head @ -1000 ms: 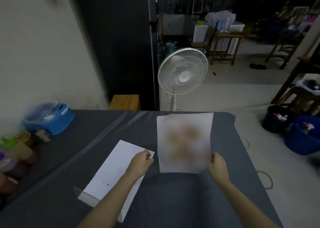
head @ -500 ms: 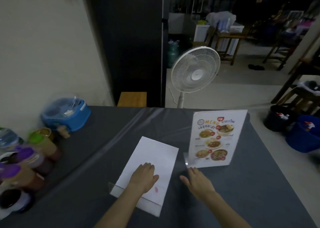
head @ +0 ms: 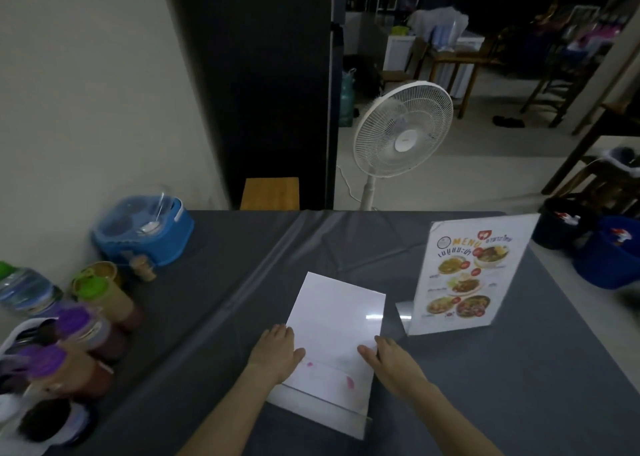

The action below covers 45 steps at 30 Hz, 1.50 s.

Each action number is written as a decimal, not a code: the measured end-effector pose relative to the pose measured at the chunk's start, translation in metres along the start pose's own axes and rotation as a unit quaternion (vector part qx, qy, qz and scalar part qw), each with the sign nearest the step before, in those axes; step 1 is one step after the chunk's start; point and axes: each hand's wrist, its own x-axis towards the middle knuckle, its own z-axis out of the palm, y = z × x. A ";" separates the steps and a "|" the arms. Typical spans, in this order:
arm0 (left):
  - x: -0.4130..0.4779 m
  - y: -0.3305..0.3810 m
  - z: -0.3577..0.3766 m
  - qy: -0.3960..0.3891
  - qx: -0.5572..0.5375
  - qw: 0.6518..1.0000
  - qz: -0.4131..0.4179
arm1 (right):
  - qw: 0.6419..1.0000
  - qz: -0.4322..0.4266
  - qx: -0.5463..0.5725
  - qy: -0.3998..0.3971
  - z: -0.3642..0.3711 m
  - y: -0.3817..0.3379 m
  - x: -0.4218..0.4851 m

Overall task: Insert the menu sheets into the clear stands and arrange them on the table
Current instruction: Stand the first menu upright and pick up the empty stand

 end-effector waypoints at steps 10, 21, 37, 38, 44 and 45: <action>0.019 -0.008 -0.002 -0.029 -0.144 0.987 -0.057 | 0.992 0.082 0.091 0.025 0.019 0.001 0.032; 0.029 0.003 0.007 0.012 -0.159 0.985 -0.073 | 0.956 0.191 0.211 0.066 0.010 -0.011 0.057; 0.019 0.028 -0.020 -0.045 -0.313 0.946 -0.077 | 0.848 0.165 0.494 0.098 -0.023 -0.031 0.050; 0.018 0.033 -0.027 -0.049 -0.369 0.926 -0.066 | 0.847 0.143 0.504 0.091 -0.029 -0.036 0.048; -0.003 0.054 -0.084 -0.108 -0.520 0.847 -0.006 | 0.837 0.047 0.544 0.011 -0.053 -0.062 0.038; -0.004 0.055 -0.087 -0.106 -0.498 0.861 0.007 | 0.832 0.044 0.553 -0.004 -0.054 -0.065 0.036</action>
